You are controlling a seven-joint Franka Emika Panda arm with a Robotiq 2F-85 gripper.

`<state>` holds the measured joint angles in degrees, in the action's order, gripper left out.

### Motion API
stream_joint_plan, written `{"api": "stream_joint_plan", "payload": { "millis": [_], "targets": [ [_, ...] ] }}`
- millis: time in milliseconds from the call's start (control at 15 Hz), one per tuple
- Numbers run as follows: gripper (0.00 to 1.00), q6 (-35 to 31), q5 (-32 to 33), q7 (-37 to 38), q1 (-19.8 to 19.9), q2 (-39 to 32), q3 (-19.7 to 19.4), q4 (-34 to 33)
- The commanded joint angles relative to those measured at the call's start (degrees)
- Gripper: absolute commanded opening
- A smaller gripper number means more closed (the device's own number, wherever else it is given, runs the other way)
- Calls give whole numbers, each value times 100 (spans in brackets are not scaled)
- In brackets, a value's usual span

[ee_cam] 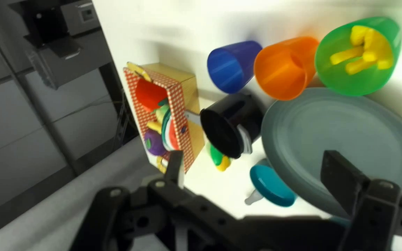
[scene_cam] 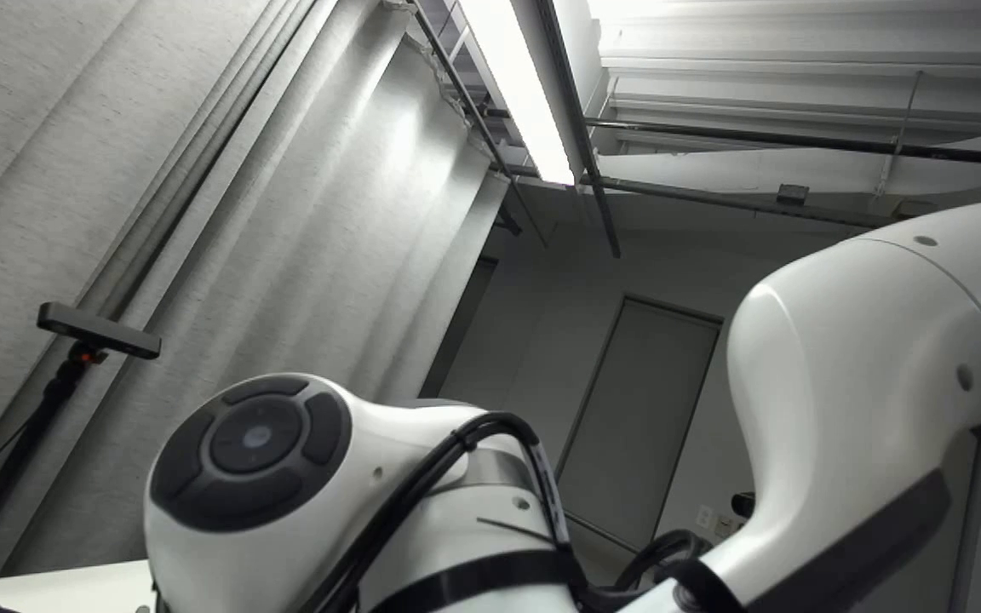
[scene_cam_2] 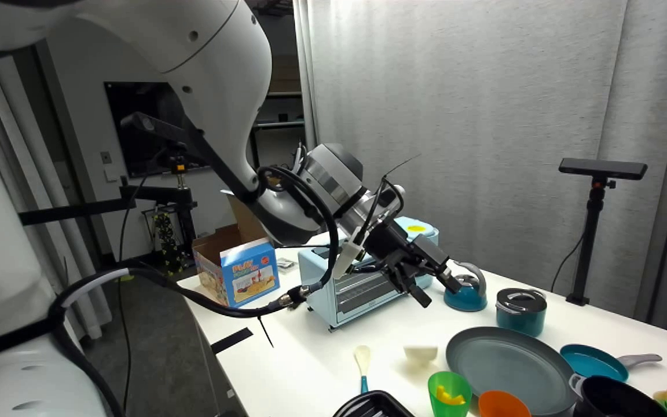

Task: Flip the white object upside down

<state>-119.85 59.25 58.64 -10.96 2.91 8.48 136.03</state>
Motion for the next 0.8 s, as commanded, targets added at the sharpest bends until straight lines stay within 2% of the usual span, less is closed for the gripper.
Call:
{"api": "stream_joint_plan", "payload": {
  "millis": [0,267,733],
  "targets": [
    [100,-133,-1361,-954,108,116,-56,-79],
    [100,61,-2662,-1623,168,84,-70,-233],
    [100,46,-3719,-2193,281,266,-73,-338]
  ]
}}
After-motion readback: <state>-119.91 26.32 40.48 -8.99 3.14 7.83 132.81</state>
